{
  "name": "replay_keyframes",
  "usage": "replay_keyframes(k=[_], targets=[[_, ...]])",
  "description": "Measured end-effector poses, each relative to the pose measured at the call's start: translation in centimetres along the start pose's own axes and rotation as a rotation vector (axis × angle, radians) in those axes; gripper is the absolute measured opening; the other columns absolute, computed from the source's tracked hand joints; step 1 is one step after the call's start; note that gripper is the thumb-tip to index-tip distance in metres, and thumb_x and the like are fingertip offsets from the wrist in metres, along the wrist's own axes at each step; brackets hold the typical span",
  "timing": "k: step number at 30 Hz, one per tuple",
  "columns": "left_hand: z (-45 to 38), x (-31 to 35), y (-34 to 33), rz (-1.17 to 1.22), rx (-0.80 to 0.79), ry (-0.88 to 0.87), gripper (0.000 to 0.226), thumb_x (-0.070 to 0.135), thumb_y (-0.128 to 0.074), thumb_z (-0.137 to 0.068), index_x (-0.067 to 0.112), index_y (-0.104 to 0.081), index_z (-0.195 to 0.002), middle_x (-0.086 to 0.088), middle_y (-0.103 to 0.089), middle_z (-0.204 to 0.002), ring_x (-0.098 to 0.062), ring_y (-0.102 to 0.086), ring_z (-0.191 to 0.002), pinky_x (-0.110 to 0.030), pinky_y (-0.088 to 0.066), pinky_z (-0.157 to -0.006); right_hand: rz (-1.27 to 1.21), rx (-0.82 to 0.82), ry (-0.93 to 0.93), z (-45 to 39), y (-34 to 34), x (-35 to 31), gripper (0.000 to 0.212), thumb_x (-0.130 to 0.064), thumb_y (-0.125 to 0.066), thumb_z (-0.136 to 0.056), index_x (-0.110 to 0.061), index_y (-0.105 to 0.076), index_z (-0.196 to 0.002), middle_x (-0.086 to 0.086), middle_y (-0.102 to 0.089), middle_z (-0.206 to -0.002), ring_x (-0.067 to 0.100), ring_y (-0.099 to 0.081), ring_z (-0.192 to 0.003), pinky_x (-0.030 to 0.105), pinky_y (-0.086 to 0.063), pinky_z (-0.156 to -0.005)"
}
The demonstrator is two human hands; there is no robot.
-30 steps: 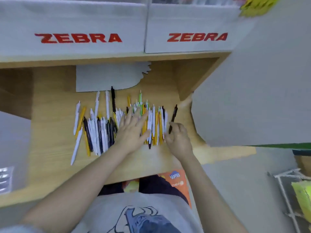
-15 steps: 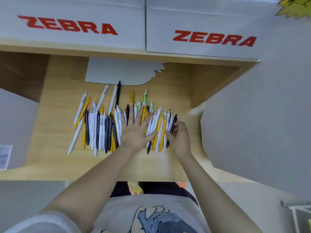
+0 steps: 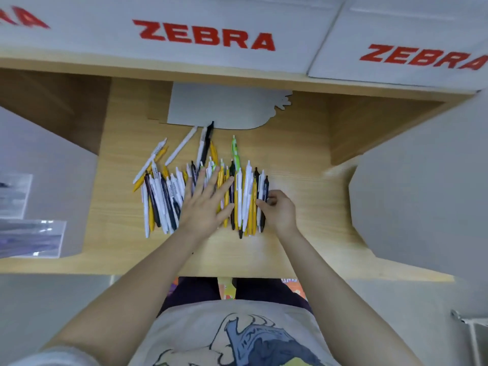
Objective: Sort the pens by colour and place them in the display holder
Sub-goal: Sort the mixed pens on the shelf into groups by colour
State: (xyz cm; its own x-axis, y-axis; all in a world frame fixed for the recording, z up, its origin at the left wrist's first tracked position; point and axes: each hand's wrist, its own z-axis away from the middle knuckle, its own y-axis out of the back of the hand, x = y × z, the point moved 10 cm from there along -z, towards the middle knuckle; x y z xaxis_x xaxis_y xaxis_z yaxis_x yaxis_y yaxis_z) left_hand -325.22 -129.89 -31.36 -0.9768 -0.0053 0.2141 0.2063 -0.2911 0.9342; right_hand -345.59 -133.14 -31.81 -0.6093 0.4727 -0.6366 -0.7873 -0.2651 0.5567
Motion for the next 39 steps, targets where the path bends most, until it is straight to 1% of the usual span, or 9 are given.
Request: replay_keyframes(k=[4,8,11,14,18,28,33,36,39], targets=[[0.5,-3.3,0.6,0.065,0.013,-0.012,0.06,0.061,-0.019,-0.1,0.043,-0.005,-0.156,0.003,0.018,-0.165,-0.021,0.021,-0.151,-0.048,0.007,-0.122,-0.021,-0.013,-0.009,1.2,-2.7,-1.7,0.026,-0.022,-0.071,-0.088,-0.009,-0.059,-0.108,-0.004,-0.055,-0.081,0.01,-0.05,-0.072,0.004,-0.037,-0.054],[0.9,-5.2,1.3,0.137,0.012,-0.054,0.06,0.061,-0.019,-0.102,0.041,-0.009,-0.157,0.004,0.017,-0.166,-0.019,0.022,-0.151,-0.051,0.002,-0.123,-0.054,-0.001,-0.057,1.2,-3.7,-1.9,0.032,-0.024,-0.072,-0.088,-0.008,-0.058,-0.111,-0.004,-0.056,-0.084,0.008,-0.052,-0.072,0.008,-0.037,-0.054],[2.2,-5.9,2.4,0.086,0.066,-0.025,0.062,0.061,-0.023,-0.101,0.041,-0.005,-0.157,0.001,0.014,-0.167,-0.023,0.02,-0.152,-0.057,0.005,-0.121,-0.053,0.013,-0.074,1.2,-3.7,-1.9,0.034,-0.026,-0.073,-0.087,-0.008,-0.059,-0.113,-0.005,-0.056,-0.084,0.013,-0.054,-0.078,0.02,-0.04,-0.066],[4.6,-6.3,2.3,-0.007,0.144,0.07,0.069,0.065,-0.027,-0.097,0.039,-0.008,-0.158,-0.005,0.009,-0.167,-0.035,0.012,-0.152,-0.062,0.007,-0.118,-0.048,0.026,-0.081,1.3,-3.7,-1.8,0.035,-0.026,-0.073,-0.088,-0.008,-0.059,-0.114,-0.006,-0.056,-0.083,0.014,-0.054,-0.08,0.023,-0.039,-0.071],[6.2,-7.8,-0.2,-0.009,0.081,0.253,0.078,0.077,-0.017,-0.09,0.042,0.0,-0.157,-0.006,0.011,-0.167,-0.039,0.016,-0.15,-0.07,0.005,-0.112,-0.049,0.028,-0.077,1.2,-4.1,-2.2,0.032,-0.024,-0.072,-0.088,-0.009,-0.058,-0.112,-0.008,-0.054,-0.079,0.014,-0.053,-0.079,0.024,-0.039,-0.071],[2.7,-10.7,1.0,0.084,0.049,0.02,0.067,0.072,-0.005,-0.096,0.043,-0.009,-0.157,0.004,0.004,-0.168,-0.028,0.015,-0.152,-0.066,0.001,-0.117,-0.224,0.004,-0.137,1.1,-5.8,-2.5,0.02,-0.021,-0.077,-0.083,-0.013,-0.061,-0.093,-0.002,-0.062,-0.079,0.018,-0.06,-0.077,0.037,-0.054,-0.08],[2.9,-8.3,3.7,0.139,0.144,-0.007,0.069,0.068,-0.03,-0.096,0.039,-0.017,-0.157,0.003,0.005,-0.167,-0.026,0.018,-0.152,-0.056,0.015,-0.117,-0.348,-0.033,-0.185,2.0,-4.9,-1.5,0.005,-0.013,-0.075,-0.083,-0.017,-0.073,-0.081,0.014,-0.072,-0.082,0.034,-0.069,-0.084,0.047,-0.057,-0.087],[3.4,-4.2,6.0,0.277,0.247,-0.108,0.06,0.057,-0.05,-0.093,0.027,-0.048,-0.145,-0.006,-0.027,-0.162,-0.029,-0.013,-0.151,-0.056,-0.01,-0.12,-0.417,-0.037,-0.177,3.0,-3.7,-1.8,0.004,-0.009,-0.075,-0.083,-0.011,-0.074,-0.086,0.011,-0.071,-0.082,0.028,-0.068,-0.08,0.041,-0.059,-0.082],[3.3,-1.3,6.6,0.575,0.152,-0.076,0.043,0.047,-0.065,-0.09,0.021,-0.067,-0.124,0.002,-0.063,-0.123,-0.018,-0.053,-0.118,-0.041,-0.046,-0.101,-0.488,-0.09,-0.119,4.2,-2.4,-3.5,0.01,-0.008,-0.075,-0.084,-0.01,-0.07,-0.093,0.004,-0.071,-0.079,0.016,-0.066,-0.072,0.027,-0.053,-0.072]])
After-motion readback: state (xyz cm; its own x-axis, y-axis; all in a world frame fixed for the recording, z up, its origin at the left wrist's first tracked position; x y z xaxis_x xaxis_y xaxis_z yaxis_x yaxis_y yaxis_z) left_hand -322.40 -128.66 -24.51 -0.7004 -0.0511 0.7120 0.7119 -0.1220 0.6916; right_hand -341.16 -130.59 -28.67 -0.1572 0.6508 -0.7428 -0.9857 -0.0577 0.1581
